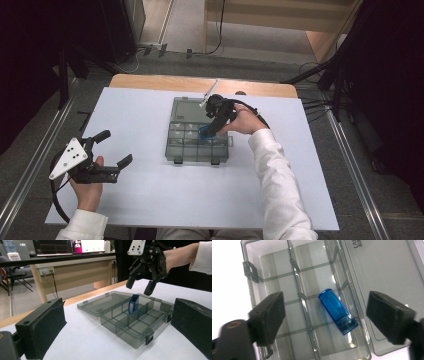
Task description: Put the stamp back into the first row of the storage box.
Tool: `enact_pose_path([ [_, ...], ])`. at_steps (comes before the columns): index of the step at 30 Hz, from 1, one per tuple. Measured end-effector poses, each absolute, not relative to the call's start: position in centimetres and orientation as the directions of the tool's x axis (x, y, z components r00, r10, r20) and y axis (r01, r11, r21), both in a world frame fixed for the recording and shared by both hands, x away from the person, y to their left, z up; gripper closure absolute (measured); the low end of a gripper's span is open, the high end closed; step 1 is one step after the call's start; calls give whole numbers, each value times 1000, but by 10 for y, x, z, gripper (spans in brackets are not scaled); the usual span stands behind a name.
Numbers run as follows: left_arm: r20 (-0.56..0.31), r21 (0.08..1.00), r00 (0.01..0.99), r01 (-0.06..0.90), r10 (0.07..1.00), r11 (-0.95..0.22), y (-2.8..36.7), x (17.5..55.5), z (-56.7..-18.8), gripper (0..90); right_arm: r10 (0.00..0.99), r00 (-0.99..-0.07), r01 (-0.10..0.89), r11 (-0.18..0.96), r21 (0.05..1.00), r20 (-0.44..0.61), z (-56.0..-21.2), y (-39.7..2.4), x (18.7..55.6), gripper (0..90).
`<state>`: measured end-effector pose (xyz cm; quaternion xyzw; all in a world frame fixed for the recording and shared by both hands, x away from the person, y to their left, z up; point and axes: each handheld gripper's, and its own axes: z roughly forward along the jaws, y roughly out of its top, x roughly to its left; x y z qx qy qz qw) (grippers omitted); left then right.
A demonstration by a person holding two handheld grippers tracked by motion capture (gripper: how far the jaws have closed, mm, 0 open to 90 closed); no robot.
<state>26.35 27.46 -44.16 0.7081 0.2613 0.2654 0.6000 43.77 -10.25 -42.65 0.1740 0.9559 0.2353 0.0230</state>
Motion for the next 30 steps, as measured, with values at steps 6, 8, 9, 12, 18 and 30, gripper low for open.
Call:
enact_pose_path([
  [6,65,988,723,52,688,-147,275,264,-442,0,387,-922,355,808,471,32,-423,-107,431,19],
  [8,62,988,722,54,689,-145,275,264,-442,0,425,-905,384,796,469,19,-423,-109,427,0],
  [9,64,988,722,52,688,-147,275,264,-442,0,442,-897,392,791,469,4,-423,-111,427,0],
  [12,62,988,722,52,689,-143,274,264,-442,0,496,-868,446,767,461,14,-423,-116,422,0],
  [18,62,988,724,52,687,-144,274,264,-442,0,539,-842,477,737,480,10,-418,-135,408,0],
  [30,56,990,730,51,681,-135,272,264,-442,0,587,-810,500,680,536,11,-406,-174,375,0],
])
